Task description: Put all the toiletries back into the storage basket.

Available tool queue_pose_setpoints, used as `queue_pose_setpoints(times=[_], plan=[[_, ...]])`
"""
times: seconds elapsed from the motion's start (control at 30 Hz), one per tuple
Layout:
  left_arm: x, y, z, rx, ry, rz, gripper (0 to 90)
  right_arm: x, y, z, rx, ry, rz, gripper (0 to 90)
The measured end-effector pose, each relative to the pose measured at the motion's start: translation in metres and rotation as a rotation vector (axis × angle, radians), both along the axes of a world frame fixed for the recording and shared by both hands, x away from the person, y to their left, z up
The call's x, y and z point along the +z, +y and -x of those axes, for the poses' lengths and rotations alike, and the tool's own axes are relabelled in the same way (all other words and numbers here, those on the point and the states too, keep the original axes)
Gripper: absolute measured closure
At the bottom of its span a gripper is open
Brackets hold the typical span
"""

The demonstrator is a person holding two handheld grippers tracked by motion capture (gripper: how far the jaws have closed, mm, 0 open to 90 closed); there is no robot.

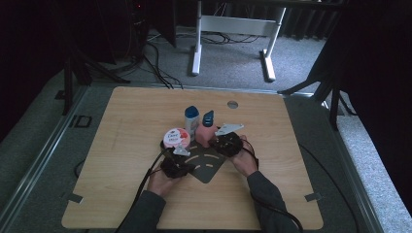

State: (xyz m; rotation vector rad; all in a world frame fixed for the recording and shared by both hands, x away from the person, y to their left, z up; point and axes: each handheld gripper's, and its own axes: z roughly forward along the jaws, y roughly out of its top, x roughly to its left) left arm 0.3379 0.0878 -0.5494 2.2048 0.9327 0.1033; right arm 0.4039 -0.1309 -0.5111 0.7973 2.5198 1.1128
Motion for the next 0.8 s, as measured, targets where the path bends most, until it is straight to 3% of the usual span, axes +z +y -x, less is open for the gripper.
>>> queue_pose_setpoints(times=[0.23, 0.4, 0.8], plan=[[0.0, 0.0, 0.0, -0.002, -0.008, 0.002, 89.9, 0.003, -0.001, 0.011, 0.023, -0.008, 0.007, 90.0], [0.002, -0.001, 0.003, 0.014, -0.03, -0.032, 89.6, 0.004, -0.005, 0.02, 0.033, -0.013, -0.001, 90.0], [0.007, 0.002, 0.016, 0.017, -0.075, -0.041, 89.3, -0.007, -0.016, 0.043, 0.051, 0.012, 0.029, 90.0]])
